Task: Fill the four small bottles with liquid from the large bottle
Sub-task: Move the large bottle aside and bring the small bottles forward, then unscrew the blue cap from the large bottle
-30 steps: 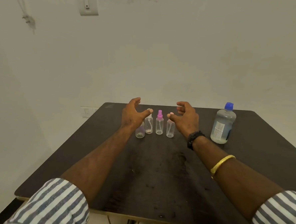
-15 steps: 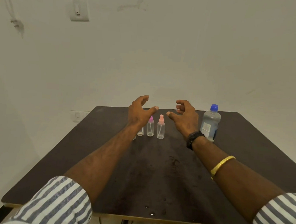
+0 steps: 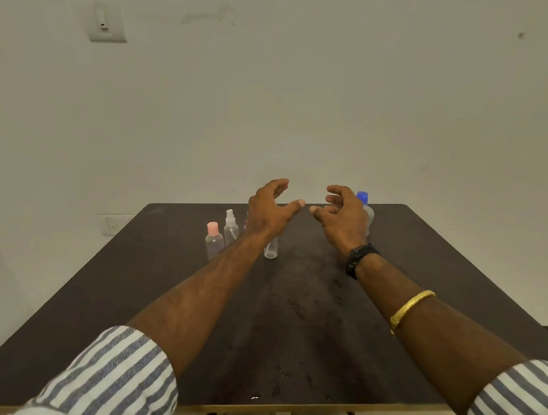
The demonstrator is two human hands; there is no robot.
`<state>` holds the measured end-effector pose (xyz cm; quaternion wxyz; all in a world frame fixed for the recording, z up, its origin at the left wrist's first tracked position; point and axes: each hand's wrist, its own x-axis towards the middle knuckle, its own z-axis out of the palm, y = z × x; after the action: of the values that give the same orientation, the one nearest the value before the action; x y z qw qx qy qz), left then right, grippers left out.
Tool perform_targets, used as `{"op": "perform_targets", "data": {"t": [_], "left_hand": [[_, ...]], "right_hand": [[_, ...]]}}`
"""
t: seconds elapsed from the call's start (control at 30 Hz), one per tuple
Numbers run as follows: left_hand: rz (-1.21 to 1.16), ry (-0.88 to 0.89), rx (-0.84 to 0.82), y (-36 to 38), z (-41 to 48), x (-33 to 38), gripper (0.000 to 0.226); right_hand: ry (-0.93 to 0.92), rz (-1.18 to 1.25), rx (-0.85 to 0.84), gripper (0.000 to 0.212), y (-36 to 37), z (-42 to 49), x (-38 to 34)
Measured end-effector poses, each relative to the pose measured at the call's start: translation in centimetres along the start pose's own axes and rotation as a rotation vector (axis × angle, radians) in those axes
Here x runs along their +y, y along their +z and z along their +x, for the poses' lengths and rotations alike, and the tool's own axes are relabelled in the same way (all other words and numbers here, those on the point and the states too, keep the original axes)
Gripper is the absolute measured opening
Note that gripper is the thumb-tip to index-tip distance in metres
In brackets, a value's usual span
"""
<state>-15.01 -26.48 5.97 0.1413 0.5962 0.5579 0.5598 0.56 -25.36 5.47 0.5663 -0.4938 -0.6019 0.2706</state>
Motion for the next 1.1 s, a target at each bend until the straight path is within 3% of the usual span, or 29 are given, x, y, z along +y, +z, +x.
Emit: {"op": "perform_targets", "data": {"t": [0.4,0.7,1.0,1.1], "left_hand": [[-0.056,0.044,-0.113,5.8,-0.8,2.7,0.07],[-0.103,0.024,-0.166,9.6,-1.0,3.5,0.059],[-0.103,-0.011,-0.232,11.4,-1.0,3.1,0.064],[-0.108,-0.003,-0.251,11.6,-0.9,2.5,0.065]], "right_hand": [[0.011,-0.028,0.094,0.052,-4.6,1.1,1.4],[-0.006,-0.06,0.25,0.032,-5.4,2.3,3.2],[0.02,-0.11,0.222,0.05,-4.5,3.9,4.7],[0.033,-0.101,0.2,0.048,-4.3,4.2,5.0]]}}
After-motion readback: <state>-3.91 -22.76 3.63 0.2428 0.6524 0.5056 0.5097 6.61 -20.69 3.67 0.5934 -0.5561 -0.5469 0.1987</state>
